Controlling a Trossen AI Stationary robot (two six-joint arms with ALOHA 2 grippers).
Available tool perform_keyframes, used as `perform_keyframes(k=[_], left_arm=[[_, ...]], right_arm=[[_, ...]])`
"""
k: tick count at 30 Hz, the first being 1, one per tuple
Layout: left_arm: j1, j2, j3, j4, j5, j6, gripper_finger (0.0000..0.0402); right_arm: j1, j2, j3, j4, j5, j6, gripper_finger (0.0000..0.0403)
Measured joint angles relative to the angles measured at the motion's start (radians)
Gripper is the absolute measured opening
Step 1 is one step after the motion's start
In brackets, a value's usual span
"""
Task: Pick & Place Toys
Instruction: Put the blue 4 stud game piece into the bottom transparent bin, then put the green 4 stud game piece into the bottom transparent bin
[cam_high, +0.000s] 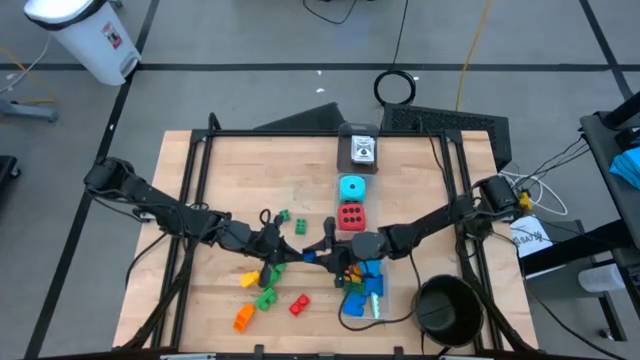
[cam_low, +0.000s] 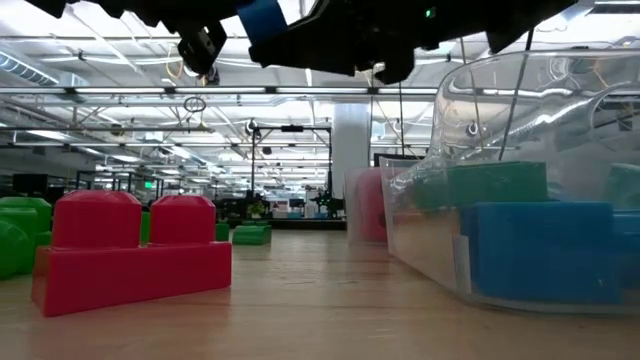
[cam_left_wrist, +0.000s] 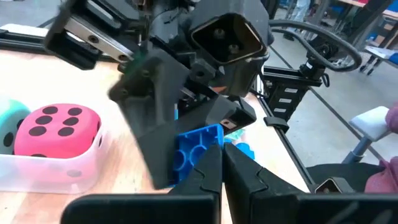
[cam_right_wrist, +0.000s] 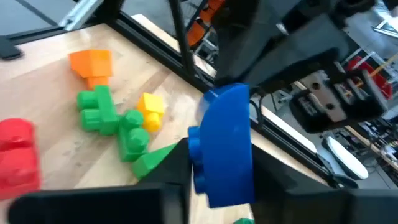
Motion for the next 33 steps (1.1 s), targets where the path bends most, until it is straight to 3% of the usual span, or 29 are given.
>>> perform_keyframes(k=[2,6,11,15,19,24,33], left_arm=[[0.0,0.0,0.0,0.008,0.001,-0.002,0.0009],[0.002,0.0,0.002,0.008,-0.009,-0.003,0.003],[0.002,0.0,0.0,-0.006,-0.044,-0.011,0.0064],[0.002,0.0,0.0,-0.032,-0.117,-0.046,0.0092],[0.002,0.0,0.0,-0.043,-0.185,-0.072,0.0121],[0.002,0.0,0.0,-0.052,-0.194,-0.069,0.015],[0.017,0.0,0.0,-0.057,-0.193,-0.077,0.0184]], right_arm=[[0.009,-0.017,0.0,-0.024,-0.002,0.0,0.0066],[0.027,-0.069,0.0,-0.129,0.0,0.065,0.0066],[0.063,-0.201,0.0,-0.385,-0.02,0.298,0.0066],[0.092,-0.29,-0.015,-0.562,-0.147,0.487,0.0066],[0.138,-0.345,-0.077,-0.609,-0.326,0.625,0.0066],[0.192,-0.384,-0.171,-0.616,-0.343,0.73,0.0066],[0.215,-0.394,-0.258,-0.553,-0.345,0.82,0.016]])
